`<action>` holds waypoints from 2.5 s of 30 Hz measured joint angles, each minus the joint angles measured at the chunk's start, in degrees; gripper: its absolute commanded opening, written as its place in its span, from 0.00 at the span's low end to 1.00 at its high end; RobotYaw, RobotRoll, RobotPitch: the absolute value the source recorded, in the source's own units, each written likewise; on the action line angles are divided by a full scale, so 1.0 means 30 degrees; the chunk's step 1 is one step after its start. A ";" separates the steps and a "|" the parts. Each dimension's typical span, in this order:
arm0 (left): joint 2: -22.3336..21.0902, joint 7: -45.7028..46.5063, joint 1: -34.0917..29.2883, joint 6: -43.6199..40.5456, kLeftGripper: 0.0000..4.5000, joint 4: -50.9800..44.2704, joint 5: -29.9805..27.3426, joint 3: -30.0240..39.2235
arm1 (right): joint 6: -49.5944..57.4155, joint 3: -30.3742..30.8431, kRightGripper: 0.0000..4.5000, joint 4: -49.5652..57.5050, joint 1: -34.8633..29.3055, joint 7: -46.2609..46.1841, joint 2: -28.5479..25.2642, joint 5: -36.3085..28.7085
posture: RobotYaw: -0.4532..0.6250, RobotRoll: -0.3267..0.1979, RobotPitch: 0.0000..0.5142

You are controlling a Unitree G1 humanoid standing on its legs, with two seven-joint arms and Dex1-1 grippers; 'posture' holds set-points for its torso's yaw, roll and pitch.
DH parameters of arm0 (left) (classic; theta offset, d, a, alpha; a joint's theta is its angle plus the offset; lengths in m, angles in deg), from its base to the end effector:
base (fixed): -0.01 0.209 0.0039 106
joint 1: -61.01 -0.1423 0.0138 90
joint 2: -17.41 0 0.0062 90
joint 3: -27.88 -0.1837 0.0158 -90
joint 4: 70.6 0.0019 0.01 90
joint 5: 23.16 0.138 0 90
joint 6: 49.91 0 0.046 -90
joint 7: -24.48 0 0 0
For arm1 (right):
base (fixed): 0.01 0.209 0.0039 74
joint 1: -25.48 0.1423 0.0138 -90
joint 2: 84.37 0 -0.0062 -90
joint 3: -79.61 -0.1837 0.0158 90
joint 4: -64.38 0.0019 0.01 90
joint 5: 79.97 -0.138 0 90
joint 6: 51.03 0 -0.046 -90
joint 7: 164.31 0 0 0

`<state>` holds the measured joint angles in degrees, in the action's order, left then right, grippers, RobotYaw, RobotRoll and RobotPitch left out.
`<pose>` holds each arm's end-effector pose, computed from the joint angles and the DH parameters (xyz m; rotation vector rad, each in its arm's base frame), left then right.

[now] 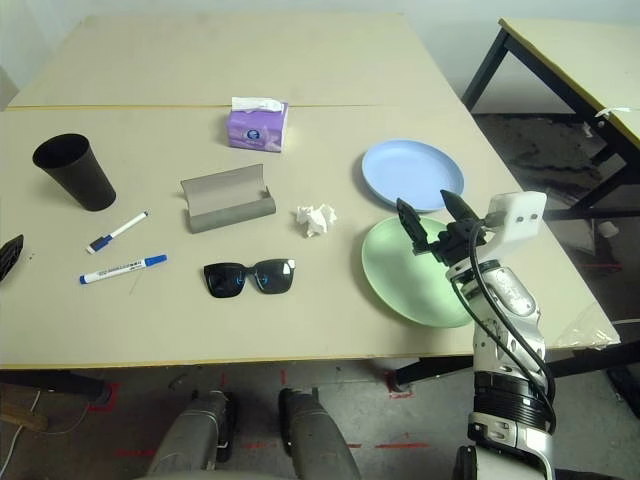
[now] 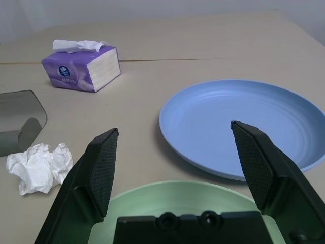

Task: Organize and tidy the items on the table.

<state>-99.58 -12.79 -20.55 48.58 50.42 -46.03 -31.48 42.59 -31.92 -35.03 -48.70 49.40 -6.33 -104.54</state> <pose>0.1797 0.3972 0.1182 0.2165 -0.0519 0.0360 0.2380 -0.3000 0.1274 -0.0273 -0.2209 0.2543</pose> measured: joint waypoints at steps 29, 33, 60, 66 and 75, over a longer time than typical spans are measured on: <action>0.0630 -0.0003 0.1329 -0.0369 0.99 0.0145 0.0285 -0.0780 | -0.0350 -0.0412 1.00 -0.1324 0.0209 0.0079 -0.1067 0.0024 | 0.43 0.62 0.36; 0.0501 -0.1770 0.1353 -0.0357 0.99 0.0276 -0.0165 -0.0780 | -0.0350 -0.0413 1.00 -0.1502 0.0209 0.0351 -0.1201 0.0020 | 0.44 0.62 0.36; -0.1089 -1.5152 0.5447 -0.1107 0.99 0.2451 -0.1940 -0.3954 | 0.2912 -0.1414 1.00 0.1433 -0.2654 0.1396 -0.3857 -0.0710 | 0.34 0.62 0.37; -0.0821 -1.5222 0.6095 -0.0739 0.99 0.3168 -0.1461 -0.4290 | 0.6085 -0.1709 1.00 0.5385 -0.3512 0.1546 -0.4820 -0.2192 | 0.32 0.62 0.36; -0.0453 -1.5433 0.6537 -0.0211 0.99 0.3934 -0.1236 -0.4543 | 1.2428 -0.4067 1.00 0.8262 -0.7085 0.0962 -0.7280 -0.3222 | 0.30 0.62 0.40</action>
<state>-100.94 -59.09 -0.93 47.95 62.22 -49.74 -45.11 79.87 -44.12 -10.24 -69.96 52.28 -28.17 -114.20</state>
